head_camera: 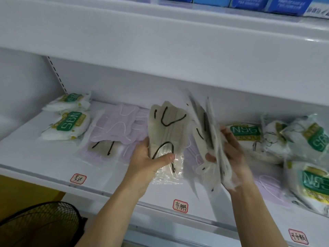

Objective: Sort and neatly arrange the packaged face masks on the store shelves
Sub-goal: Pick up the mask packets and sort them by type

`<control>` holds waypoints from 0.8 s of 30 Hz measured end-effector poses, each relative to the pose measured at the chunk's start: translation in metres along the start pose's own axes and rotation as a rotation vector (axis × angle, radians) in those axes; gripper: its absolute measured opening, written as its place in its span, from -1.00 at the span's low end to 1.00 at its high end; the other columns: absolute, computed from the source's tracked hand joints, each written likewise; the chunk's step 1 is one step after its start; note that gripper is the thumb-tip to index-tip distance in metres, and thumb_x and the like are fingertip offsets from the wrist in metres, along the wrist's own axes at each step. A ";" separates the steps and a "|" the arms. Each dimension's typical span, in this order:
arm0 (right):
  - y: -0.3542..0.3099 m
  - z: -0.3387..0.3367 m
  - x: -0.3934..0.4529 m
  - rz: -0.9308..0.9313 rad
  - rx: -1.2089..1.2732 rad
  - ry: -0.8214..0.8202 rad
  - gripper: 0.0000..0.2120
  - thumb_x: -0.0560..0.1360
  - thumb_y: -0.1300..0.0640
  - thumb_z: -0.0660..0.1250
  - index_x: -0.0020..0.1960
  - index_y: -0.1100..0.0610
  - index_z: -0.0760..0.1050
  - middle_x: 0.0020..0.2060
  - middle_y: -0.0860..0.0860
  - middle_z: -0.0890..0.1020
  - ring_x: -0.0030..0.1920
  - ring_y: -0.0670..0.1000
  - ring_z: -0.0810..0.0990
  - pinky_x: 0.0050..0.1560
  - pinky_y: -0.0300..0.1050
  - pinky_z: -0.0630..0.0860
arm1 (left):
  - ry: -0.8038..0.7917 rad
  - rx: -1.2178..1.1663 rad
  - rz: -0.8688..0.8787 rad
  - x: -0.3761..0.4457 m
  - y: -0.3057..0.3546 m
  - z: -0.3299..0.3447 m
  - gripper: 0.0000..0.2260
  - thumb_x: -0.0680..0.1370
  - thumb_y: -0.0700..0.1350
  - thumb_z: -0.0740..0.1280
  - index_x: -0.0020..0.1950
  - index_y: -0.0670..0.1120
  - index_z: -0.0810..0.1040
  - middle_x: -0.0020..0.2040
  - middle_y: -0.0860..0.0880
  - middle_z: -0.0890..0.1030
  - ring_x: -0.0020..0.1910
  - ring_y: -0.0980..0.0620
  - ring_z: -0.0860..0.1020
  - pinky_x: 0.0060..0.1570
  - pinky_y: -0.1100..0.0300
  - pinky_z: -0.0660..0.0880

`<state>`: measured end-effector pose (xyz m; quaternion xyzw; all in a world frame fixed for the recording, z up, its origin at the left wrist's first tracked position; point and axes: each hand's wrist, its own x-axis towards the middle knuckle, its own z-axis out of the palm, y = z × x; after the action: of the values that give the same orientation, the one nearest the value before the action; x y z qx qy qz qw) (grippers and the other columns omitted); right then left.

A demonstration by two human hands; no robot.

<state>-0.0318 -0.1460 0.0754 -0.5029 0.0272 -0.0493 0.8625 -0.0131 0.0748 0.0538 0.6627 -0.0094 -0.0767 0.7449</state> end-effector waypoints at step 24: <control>0.055 0.074 0.041 -0.140 -0.735 0.115 -0.74 0.50 0.21 0.51 0.06 -0.10 0.60 -0.10 -0.03 0.71 -0.27 -0.17 0.66 -0.28 -0.31 0.56 | 0.331 -0.542 -0.210 -0.014 0.011 -0.059 -0.77 0.54 -0.43 0.31 0.17 -0.34 0.61 0.02 -0.28 0.67 -0.03 -0.23 0.68 -0.14 -0.03 0.65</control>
<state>0.0196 -0.0602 0.0641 -0.7760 0.0571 -0.1232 0.6160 -0.0191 0.1364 0.0588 0.4410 0.2009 -0.0438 0.8736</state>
